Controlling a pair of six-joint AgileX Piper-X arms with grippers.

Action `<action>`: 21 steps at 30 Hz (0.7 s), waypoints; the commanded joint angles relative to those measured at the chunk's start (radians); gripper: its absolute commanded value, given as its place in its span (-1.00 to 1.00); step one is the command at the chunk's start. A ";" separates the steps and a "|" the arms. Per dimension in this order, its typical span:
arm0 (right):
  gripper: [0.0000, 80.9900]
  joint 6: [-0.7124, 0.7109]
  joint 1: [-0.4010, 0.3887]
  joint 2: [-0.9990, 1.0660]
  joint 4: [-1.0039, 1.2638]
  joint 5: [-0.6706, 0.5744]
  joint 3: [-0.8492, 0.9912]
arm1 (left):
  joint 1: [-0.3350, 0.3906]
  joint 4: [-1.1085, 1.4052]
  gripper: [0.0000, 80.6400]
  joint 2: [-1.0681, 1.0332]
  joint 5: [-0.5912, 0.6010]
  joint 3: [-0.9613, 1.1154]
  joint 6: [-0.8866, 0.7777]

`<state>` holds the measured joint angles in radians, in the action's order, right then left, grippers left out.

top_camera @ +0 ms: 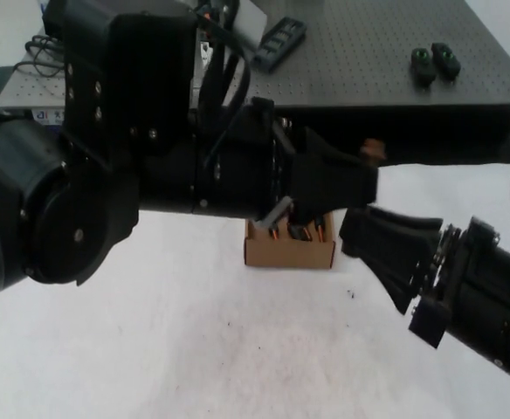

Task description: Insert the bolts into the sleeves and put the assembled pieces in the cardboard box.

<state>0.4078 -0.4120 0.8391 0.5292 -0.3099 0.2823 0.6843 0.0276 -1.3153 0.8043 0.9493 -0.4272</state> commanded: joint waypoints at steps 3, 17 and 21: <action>-0.96 -0.009 0.004 0.001 0.069 0.054 0.015 | 0.003 0.003 0.24 0.013 -0.025 0.003 0.020; -0.96 -0.323 0.142 0.284 -0.315 0.179 0.297 | -0.002 -0.257 -0.47 0.013 -0.567 0.002 0.116; -0.96 -0.326 0.142 0.514 -0.355 0.181 0.477 | -0.002 -0.300 -0.98 0.013 -0.616 0.002 0.155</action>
<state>0.1059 -0.2758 1.1471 0.2157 -0.1340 0.5863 0.6843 -0.2397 -1.3153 0.2491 0.9493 -0.3070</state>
